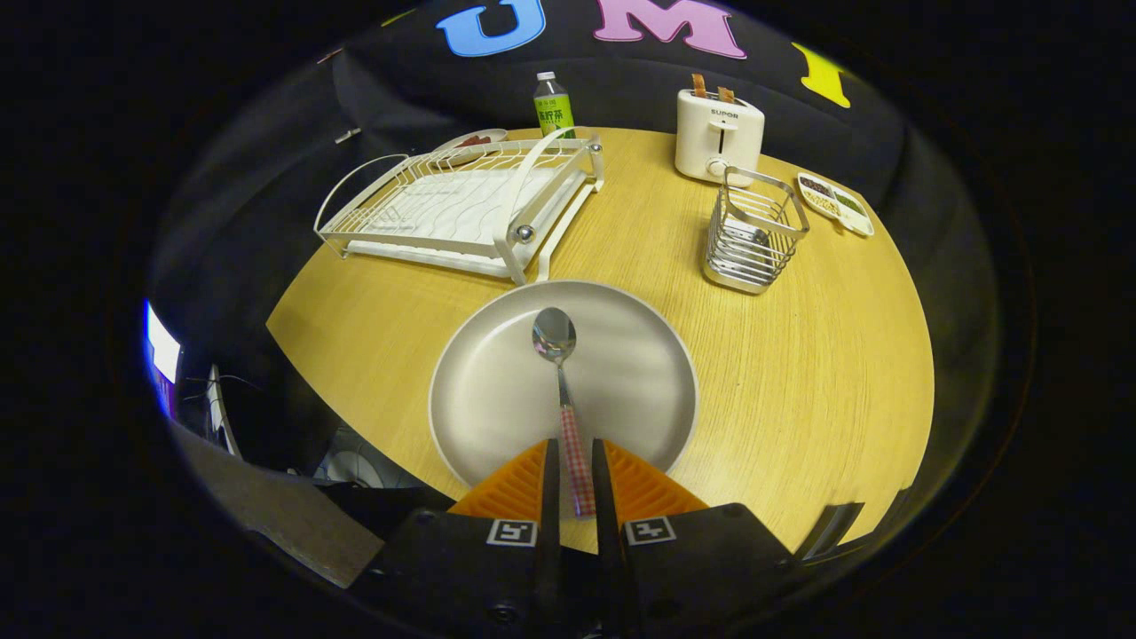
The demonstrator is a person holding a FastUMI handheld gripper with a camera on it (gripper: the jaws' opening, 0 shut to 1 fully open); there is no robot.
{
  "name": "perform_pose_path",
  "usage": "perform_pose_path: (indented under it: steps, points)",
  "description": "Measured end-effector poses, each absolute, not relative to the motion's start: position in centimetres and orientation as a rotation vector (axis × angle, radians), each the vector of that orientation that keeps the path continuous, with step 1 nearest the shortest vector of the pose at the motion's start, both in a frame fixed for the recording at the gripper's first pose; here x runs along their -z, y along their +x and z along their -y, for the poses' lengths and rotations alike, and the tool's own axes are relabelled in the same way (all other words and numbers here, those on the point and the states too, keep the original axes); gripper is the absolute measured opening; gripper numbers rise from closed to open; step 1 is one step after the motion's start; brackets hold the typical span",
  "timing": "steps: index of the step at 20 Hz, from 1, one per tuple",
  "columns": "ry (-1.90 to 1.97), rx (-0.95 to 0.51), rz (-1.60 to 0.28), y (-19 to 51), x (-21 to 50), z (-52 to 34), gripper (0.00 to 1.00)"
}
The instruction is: Take the plate from the dish rack, then take the spoon from the basket and place it into the plate.
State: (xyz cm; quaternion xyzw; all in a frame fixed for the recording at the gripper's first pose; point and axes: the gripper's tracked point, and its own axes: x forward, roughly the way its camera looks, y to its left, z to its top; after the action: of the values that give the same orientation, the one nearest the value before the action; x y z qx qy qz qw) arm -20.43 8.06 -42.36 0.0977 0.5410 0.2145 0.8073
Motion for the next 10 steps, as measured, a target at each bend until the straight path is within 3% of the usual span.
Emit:
perform_pose_path:
  steps: [2, 5, 7, 10]
  points:
    - [0.213, -0.430, -1.161, -20.0, 42.4, -7.7, 0.32]
    - [0.221, -0.410, -1.150, -19.1, 41.8, -7.5, 0.86]
    - [0.238, -0.395, -1.124, -18.0, 40.9, -7.4, 0.98]
    - [0.250, -0.359, -0.999, -14.8, 37.4, -6.6, 1.00]
